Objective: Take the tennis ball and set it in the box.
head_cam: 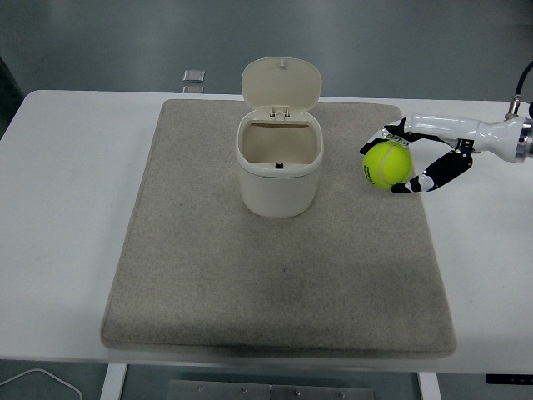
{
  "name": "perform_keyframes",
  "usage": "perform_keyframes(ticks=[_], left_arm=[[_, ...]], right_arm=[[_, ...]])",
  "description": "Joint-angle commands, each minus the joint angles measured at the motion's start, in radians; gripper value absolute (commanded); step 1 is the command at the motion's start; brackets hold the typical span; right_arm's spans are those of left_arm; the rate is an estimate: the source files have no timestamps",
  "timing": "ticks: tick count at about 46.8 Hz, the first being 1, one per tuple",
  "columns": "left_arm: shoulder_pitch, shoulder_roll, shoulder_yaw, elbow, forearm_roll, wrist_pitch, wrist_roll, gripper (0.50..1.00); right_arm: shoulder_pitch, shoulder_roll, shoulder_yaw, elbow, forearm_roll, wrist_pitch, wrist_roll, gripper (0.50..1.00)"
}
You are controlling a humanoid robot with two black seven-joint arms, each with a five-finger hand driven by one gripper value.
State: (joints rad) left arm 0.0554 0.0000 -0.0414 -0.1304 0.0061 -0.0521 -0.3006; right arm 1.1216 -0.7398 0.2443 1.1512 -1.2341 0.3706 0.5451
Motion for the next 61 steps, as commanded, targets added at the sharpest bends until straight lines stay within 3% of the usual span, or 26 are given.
perform_keyframes(ticks=[1, 9, 30, 39, 51, 61], left_arm=[[0.000, 0.000, 0.000, 0.000, 0.000, 0.000, 0.000, 0.992], [0.000, 0.000, 0.000, 0.000, 0.000, 0.000, 0.000, 0.992], [0.000, 0.000, 0.000, 0.000, 0.000, 0.000, 0.000, 0.992], [0.000, 0.000, 0.000, 0.000, 0.000, 0.000, 0.000, 0.990], [0.000, 0.000, 0.000, 0.000, 0.000, 0.000, 0.000, 0.990], [0.000, 0.000, 0.000, 0.000, 0.000, 0.000, 0.000, 0.992]], right_arm=[[0.021, 0.000, 0.004, 0.016, 0.002, 0.019, -0.001, 0.511], [0.058, 0.019, 0.006, 0.028, 0.002, 0.019, -0.011, 0.511], [0.127, 0.174, 0.026, 0.005, 0.005, 0.008, -0.053, 0.513], [0.138, 0.226, 0.036, -0.002, 0.005, 0.005, -0.100, 0.519], [0.152, 0.260, 0.035, -0.002, 0.005, -0.055, -0.172, 0.535], [0.150, 0.273, 0.035, -0.002, 0.005, -0.081, -0.177, 0.611]])
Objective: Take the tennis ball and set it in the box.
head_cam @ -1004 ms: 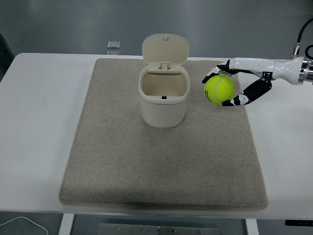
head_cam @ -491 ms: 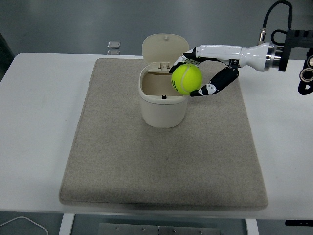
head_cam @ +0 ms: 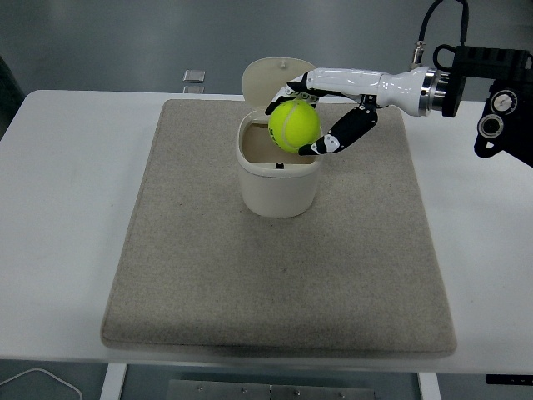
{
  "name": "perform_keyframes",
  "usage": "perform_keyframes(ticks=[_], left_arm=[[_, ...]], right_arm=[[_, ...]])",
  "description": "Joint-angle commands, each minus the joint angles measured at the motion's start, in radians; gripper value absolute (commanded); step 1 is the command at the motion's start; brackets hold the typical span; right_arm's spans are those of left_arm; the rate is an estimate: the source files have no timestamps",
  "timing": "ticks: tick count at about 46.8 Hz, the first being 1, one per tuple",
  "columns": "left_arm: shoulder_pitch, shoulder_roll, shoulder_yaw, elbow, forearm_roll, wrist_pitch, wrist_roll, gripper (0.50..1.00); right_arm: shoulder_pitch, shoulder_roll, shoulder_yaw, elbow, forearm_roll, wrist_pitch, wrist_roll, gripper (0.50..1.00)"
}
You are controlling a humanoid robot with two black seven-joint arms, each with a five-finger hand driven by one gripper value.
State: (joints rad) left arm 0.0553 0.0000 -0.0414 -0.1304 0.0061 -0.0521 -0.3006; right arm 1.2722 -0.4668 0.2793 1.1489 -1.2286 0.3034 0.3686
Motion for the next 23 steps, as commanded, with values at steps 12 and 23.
perform_keyframes(ticks=[12, 23], left_arm=[[0.000, 0.000, 0.000, 0.000, 0.000, 0.000, 0.000, 0.990], [0.000, 0.000, 0.000, 0.000, 0.000, 0.000, 0.000, 0.992]], right_arm=[[-0.007, 0.002, -0.003, 0.000, -0.002, -0.023, -0.002, 0.697], [-0.008, 0.002, -0.011, 0.000, -0.005, -0.024, -0.002, 0.754]])
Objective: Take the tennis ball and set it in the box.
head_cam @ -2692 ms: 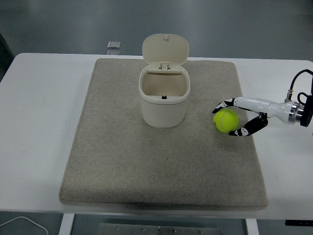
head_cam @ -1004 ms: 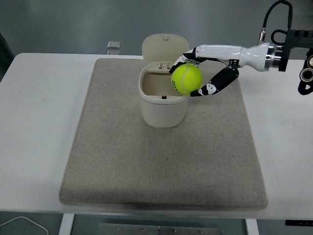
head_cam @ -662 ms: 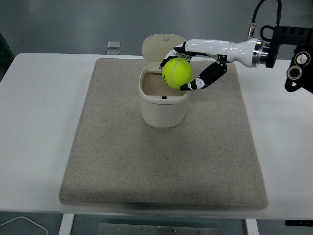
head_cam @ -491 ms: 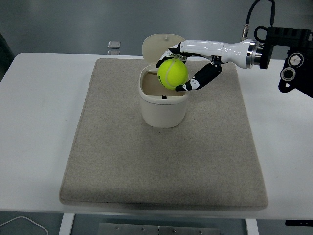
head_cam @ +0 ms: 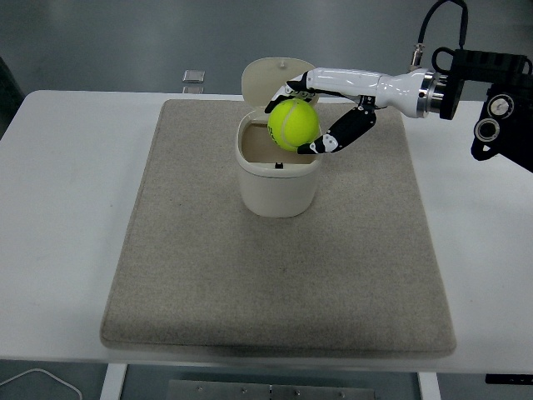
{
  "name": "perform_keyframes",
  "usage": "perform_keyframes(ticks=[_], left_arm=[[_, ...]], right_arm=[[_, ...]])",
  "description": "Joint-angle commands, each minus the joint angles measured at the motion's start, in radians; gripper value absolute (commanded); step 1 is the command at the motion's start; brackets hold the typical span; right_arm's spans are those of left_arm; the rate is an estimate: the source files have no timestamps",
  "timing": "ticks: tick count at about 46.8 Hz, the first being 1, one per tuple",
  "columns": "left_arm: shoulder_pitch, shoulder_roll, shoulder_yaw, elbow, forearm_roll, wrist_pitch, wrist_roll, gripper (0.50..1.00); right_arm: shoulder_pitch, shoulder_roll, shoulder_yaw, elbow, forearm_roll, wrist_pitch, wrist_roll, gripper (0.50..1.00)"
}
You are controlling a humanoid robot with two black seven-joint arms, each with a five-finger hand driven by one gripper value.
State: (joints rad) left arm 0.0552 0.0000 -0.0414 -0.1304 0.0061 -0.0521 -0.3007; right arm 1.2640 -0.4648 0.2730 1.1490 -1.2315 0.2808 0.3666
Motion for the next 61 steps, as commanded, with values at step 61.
perform_keyframes(ticks=[61], left_arm=[[0.000, 0.000, 0.000, 0.000, 0.000, 0.000, 0.000, 0.992]], right_arm=[[-0.003, -0.049, 0.006, 0.002, 0.154, 0.195, -0.021, 0.860]])
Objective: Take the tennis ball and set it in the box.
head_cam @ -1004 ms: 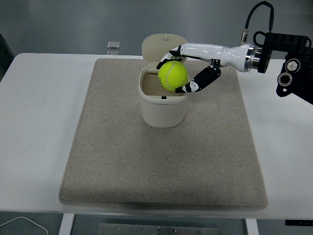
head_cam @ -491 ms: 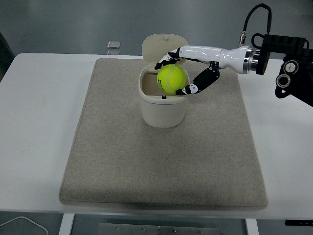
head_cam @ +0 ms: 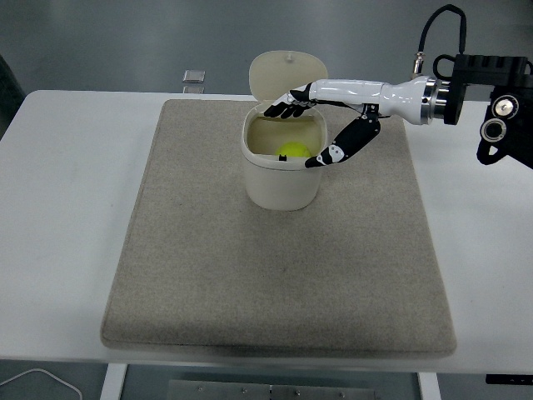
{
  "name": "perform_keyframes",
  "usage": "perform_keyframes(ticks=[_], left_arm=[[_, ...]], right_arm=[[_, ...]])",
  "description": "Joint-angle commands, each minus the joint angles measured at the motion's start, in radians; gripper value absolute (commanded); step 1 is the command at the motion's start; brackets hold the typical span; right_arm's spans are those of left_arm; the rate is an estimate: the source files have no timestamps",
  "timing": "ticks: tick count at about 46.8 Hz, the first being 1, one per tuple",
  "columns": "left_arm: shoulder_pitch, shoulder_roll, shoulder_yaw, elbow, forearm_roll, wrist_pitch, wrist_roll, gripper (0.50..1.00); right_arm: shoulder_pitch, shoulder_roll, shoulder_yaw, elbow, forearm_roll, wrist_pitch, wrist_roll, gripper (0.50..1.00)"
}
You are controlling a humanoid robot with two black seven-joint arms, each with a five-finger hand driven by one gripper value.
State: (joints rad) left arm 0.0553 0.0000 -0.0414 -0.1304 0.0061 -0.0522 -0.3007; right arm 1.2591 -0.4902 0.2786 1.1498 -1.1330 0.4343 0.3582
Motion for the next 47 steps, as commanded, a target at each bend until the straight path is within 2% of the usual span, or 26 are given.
perform_keyframes(ticks=[1, 11, 17, 22, 25, 38, 47], left_arm=[[0.000, 0.000, 0.000, 0.000, 0.000, 0.000, 0.000, 0.992], [0.000, 0.000, 0.000, 0.000, 0.000, 0.000, 0.000, 0.990], [0.000, 0.000, 0.000, 0.000, 0.000, 0.000, 0.000, 0.992], [0.000, 0.000, 0.000, 0.000, 0.000, 0.000, 0.000, 0.992], [0.000, 0.000, 0.000, 0.000, 0.000, 0.000, 0.000, 0.992], [0.000, 0.000, 0.000, 0.000, 0.000, 0.000, 0.000, 0.990], [0.000, 0.000, 0.000, 0.000, 0.000, 0.000, 0.000, 0.990]], right_arm=[[0.002, -0.031, 0.001, 0.001, 0.076, 0.053, -0.021, 0.860], [-0.001, -0.125, -0.010, -0.004, 0.358, 0.171, -0.125, 0.860], [-0.012, -0.160, -0.018, -0.012, 0.492, 0.177, -0.163, 0.860], [-0.052, -0.162, -0.016, -0.041, 0.561, 0.176, -0.186, 0.860], [-0.070, -0.160, -0.015, -0.053, 0.601, 0.159, -0.202, 0.858], [-0.102, -0.148, -0.015, -0.094, 0.737, 0.018, -0.259, 0.858], [-0.144, -0.125, -0.013, -0.136, 0.869, -0.129, -0.260, 0.858]])
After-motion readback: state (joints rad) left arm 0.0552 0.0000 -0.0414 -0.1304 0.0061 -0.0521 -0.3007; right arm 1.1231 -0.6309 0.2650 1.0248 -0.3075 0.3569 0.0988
